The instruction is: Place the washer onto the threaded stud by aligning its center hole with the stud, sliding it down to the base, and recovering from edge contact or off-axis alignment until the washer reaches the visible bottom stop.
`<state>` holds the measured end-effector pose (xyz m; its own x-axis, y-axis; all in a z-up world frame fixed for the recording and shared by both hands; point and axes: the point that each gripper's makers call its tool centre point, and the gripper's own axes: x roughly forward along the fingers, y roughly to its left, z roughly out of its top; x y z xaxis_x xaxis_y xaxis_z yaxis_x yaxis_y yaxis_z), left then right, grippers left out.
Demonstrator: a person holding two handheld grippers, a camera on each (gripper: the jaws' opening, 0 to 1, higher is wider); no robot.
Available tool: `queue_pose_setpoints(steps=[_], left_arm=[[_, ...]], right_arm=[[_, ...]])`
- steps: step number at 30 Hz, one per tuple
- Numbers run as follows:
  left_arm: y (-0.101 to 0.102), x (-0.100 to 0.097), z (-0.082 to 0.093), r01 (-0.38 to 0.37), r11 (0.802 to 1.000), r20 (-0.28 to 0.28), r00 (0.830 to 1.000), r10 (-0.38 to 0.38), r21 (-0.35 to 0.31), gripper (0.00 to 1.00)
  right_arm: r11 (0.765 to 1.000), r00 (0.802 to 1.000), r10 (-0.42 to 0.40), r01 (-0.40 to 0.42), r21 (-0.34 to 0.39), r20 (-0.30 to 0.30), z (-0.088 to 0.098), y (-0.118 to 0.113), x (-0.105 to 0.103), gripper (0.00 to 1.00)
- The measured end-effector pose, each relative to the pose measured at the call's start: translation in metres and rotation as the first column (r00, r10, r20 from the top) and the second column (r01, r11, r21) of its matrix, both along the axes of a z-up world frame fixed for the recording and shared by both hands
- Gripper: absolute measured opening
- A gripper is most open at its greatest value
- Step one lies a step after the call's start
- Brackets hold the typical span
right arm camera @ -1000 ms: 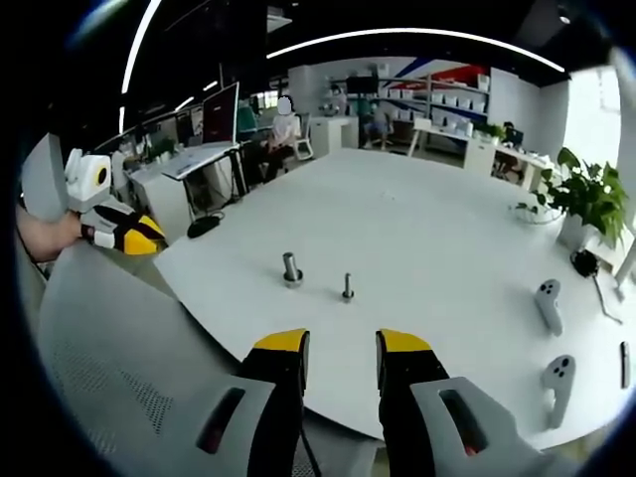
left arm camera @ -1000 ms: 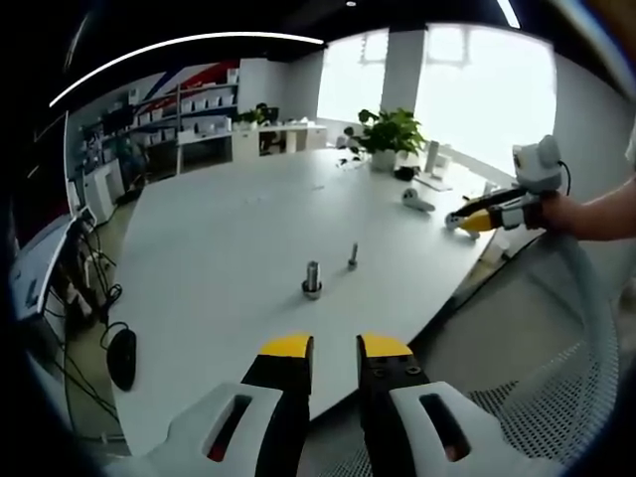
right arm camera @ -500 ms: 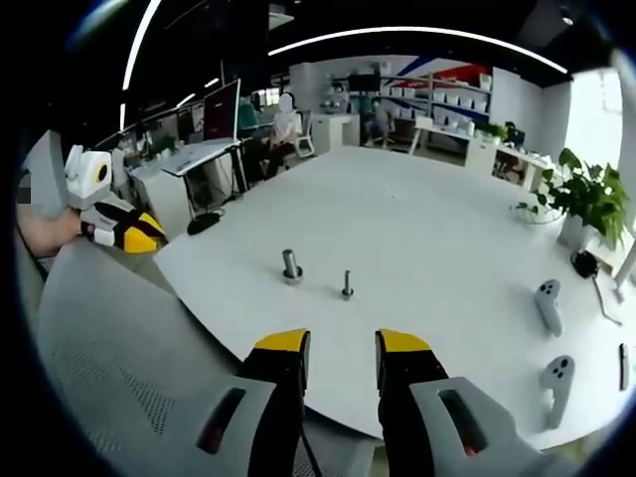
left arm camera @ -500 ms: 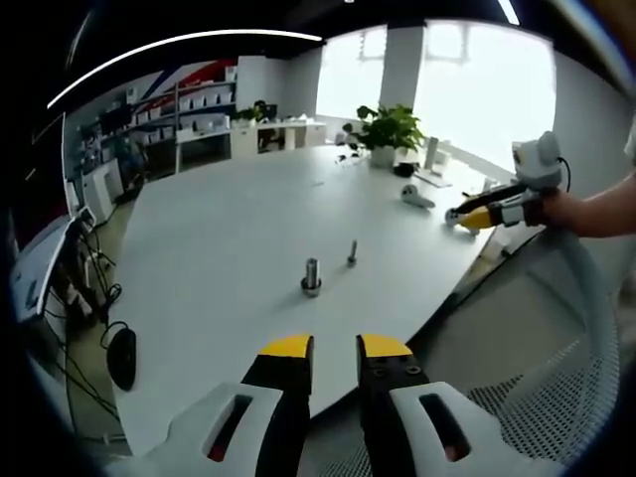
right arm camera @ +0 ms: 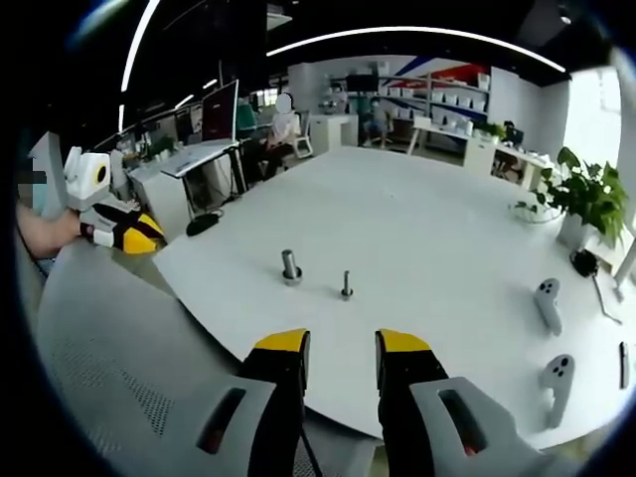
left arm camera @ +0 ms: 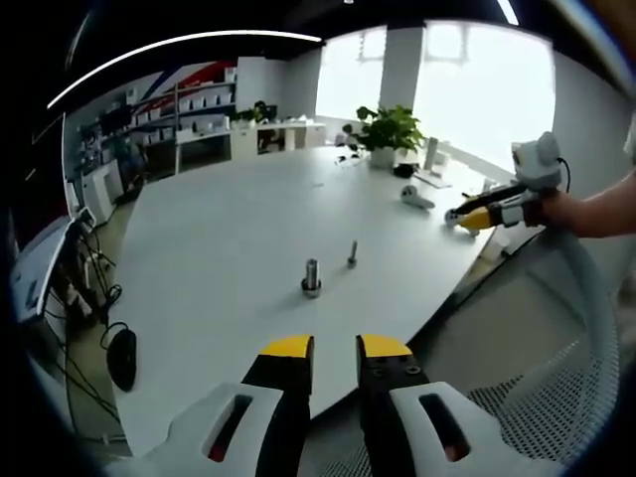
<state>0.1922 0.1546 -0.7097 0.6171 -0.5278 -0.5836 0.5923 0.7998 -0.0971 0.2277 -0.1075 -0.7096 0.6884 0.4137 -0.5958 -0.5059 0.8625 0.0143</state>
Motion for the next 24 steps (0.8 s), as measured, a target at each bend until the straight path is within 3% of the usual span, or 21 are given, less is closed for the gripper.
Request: queue_pose_setpoints(steps=[24], left_arm=[[0.0006,0.0007,0.0005,-0.007,1.000,0.006,1.000,0.007,0.004,0.14]], right_arm=[[1.000,1.000,-0.007,0.007,0.000,-0.011,-0.0021,-0.0021,-0.0003,0.28]])
